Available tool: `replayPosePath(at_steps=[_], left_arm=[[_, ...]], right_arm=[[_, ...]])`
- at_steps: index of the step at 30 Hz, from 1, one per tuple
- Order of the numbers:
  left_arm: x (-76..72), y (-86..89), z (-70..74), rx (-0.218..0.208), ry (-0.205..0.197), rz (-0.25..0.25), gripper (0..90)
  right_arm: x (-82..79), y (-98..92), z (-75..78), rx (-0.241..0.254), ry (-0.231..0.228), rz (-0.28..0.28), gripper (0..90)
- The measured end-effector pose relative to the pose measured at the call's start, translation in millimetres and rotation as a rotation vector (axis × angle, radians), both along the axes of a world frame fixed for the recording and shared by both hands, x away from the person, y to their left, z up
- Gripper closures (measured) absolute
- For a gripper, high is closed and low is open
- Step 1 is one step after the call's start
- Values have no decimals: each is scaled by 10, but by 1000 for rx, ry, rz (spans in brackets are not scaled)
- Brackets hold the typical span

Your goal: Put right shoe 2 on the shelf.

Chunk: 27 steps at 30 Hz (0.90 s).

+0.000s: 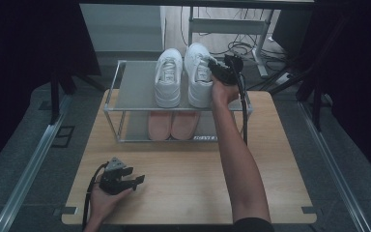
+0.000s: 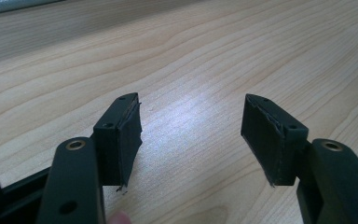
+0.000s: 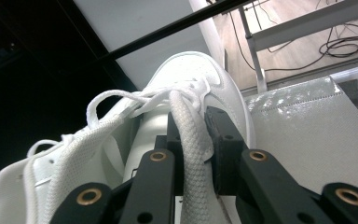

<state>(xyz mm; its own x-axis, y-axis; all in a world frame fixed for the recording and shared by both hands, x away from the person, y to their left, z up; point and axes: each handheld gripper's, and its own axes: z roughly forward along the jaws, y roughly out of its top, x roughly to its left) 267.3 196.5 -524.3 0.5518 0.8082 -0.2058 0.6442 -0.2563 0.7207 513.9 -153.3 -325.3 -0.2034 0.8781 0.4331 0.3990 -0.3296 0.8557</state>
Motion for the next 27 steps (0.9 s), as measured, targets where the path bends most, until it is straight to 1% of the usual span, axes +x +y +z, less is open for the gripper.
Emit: replayPosePath(at_steps=[4, 5, 6, 7, 8, 9, 10, 12, 13, 14, 15, 16, 19, 20, 21, 23, 24, 27], left_arm=[[-4, 3, 4, -6, 1, 5, 384], [-2, 6, 3, -2, -1, 2, 384], [-2, 6, 3, -2, -1, 2, 384], [0, 10, 1, -1, -1, 0, 383], [1, 15, 1, 0, 0, 0, 383], [2, 19, 1, 2, -2, 2, 383], [2, 19, 1, 2, -2, 2, 384], [1, 16, -2, 1, 3, 6, 383], [0, 10, -4, 4, 0, -1, 383], [-3, 6, -4, 4, 1, 1, 383], [-3, 6, -4, 4, 1, 1, 383], [-3, 5, -4, 5, 1, 0, 383], [-2, 5, -5, 3, 0, -2, 383], [1, 6, -8, 5, 1, -2, 383], [1, 7, -11, 9, 4, -3, 383], [-4, 3, -12, 13, 7, -7, 383], [-4, 3, -12, 13, 7, -7, 382], [-8, 2, -5, 8, 3, -4, 382]], right_arm=[[49, 27, -19, -15, 15, 3, 785], [100, 44, -43, -25, 34, 14, 769], [100, 44, -43, -25, 34, 14, 769], [139, 47, -57, -27, 49, 24, 752], [145, 50, -56, -25, 44, 26, 735], [150, 55, -56, -23, 36, 44, 692], [150, 55, -56, -23, 36, 44, 692], [147, 63, -44, -9, 26, 68, 611], [125, 59, -19, 4, 6, 77, 565], [104, 50, 4, 12, -9, 82, 558], [80, 42, 29, 13, -25, 83, 555], [80, 42, 29, 13, -25, 83, 555], [-13, 0, 88, -2, -48, 102, 559], [-52, -27, 98, -4, -53, 106, 572], [-137, -104, 100, -3, -62, 114, 596], [-230, -198, 77, -2, -70, 113, 635], [-230, -198, 77, -2, -70, 113, 635], [-404, -369, 4, 12, -75, 129, 710]])
